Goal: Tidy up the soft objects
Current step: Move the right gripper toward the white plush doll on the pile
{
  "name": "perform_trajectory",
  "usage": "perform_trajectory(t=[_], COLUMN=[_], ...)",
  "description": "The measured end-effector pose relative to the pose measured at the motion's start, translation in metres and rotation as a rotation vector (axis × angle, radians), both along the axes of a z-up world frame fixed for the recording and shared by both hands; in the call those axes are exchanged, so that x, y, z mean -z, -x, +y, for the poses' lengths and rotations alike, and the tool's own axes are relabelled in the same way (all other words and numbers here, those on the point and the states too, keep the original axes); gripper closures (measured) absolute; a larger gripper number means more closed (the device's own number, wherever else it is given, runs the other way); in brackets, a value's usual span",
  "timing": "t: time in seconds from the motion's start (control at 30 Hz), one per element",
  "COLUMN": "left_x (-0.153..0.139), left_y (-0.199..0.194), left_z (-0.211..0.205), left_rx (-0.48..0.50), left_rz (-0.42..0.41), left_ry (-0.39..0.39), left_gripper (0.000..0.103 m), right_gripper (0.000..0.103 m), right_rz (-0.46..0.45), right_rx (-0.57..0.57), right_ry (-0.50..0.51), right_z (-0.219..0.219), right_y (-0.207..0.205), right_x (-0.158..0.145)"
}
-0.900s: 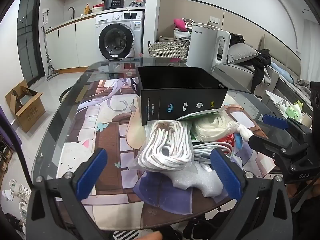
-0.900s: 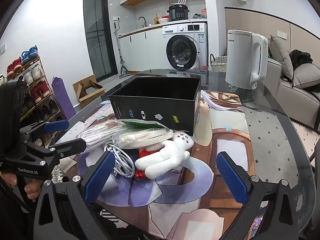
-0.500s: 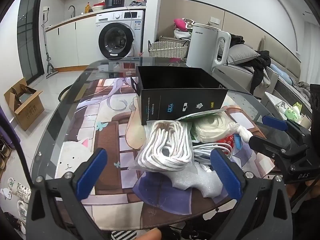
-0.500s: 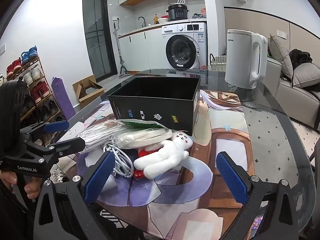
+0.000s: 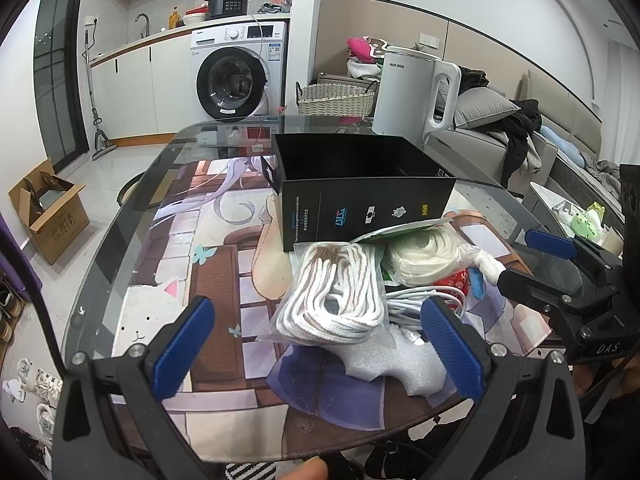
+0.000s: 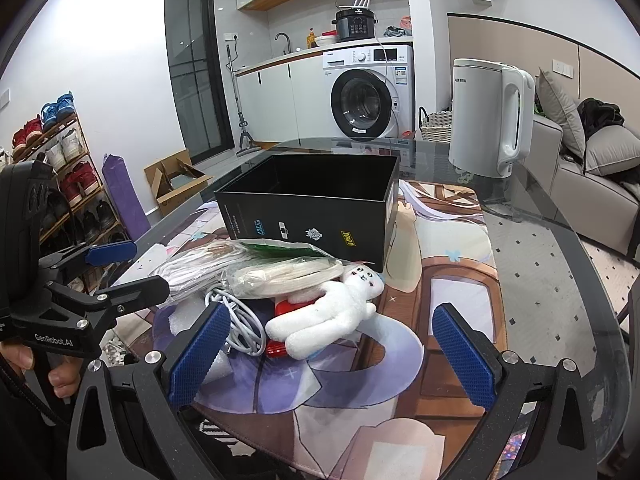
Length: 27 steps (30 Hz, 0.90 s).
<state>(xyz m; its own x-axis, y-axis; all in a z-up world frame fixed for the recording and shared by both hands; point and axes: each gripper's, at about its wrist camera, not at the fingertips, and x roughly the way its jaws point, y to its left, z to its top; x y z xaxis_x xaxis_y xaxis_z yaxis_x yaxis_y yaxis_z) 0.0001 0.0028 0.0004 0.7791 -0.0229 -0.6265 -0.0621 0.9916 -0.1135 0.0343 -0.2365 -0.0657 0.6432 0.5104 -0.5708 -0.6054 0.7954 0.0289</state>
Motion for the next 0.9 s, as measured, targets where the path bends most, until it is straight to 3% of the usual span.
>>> perform_trajectory(t=[0.37,0.9], left_x=[-0.006,-0.005], left_y=[-0.004,-0.021], left_z=[-0.004,0.005], left_rx=[0.013,0.034], left_rz=[-0.031,-0.004], left_ry=[-0.046,-0.041], left_gripper=[0.0,0.0], right_gripper=[0.0,0.0], right_rz=[0.009,0.076], right_rx=[0.004,0.01], right_ry=[-0.013,0.033], right_z=[-0.003,0.002], right_y=[-0.005,-0.026], right_x=[-0.002,0.002])
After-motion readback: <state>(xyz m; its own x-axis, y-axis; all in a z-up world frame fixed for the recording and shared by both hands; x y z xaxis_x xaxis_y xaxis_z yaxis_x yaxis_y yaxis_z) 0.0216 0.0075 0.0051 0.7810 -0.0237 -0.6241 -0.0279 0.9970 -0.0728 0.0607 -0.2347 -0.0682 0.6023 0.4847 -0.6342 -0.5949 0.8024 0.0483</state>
